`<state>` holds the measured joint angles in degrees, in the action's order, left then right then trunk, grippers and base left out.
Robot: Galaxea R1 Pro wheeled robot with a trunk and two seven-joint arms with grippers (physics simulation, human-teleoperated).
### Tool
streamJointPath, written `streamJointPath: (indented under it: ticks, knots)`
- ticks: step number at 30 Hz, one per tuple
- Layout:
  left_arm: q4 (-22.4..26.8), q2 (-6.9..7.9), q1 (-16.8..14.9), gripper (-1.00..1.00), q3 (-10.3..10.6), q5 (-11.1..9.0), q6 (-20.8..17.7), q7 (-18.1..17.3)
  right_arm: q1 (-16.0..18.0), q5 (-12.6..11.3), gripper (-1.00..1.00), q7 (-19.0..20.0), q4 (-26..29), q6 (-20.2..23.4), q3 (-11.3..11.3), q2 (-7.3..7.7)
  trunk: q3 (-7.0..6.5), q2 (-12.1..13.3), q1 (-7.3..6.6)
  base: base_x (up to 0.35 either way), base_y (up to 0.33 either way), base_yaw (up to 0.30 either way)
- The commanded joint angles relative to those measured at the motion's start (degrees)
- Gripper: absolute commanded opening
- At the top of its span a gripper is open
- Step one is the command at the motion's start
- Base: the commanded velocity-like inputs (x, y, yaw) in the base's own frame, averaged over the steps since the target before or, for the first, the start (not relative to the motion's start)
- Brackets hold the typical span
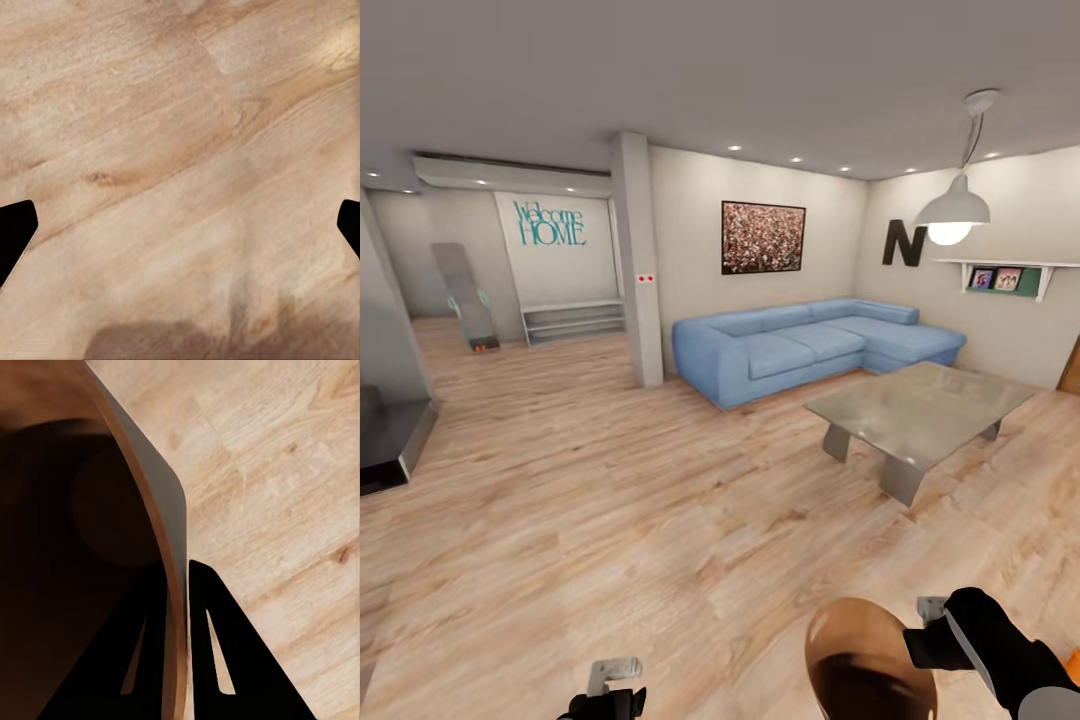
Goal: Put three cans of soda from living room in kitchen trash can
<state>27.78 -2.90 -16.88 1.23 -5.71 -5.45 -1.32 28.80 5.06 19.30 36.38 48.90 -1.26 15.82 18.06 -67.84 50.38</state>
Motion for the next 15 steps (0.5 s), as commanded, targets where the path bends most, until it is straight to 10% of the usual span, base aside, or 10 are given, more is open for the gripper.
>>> streamJointPath:
  ticks: [1,15]
  knots:
    - [0.0,0.00,0.0,1.00,0.0,0.0,0.0,0.0,0.0,-0.9,-1.00,0.4,0.0,0.1,-0.1,0.00,-0.01,0.0,0.00,0.347,0.076,0.000]
    - [0.0,0.00,0.0,1.00,0.0,0.0,0.0,0.0,0.0,-0.9,-1.00,0.5,0.0,0.1,-0.1,0.00,-0.01,0.0,0.00,0.347,0.077,-0.053]
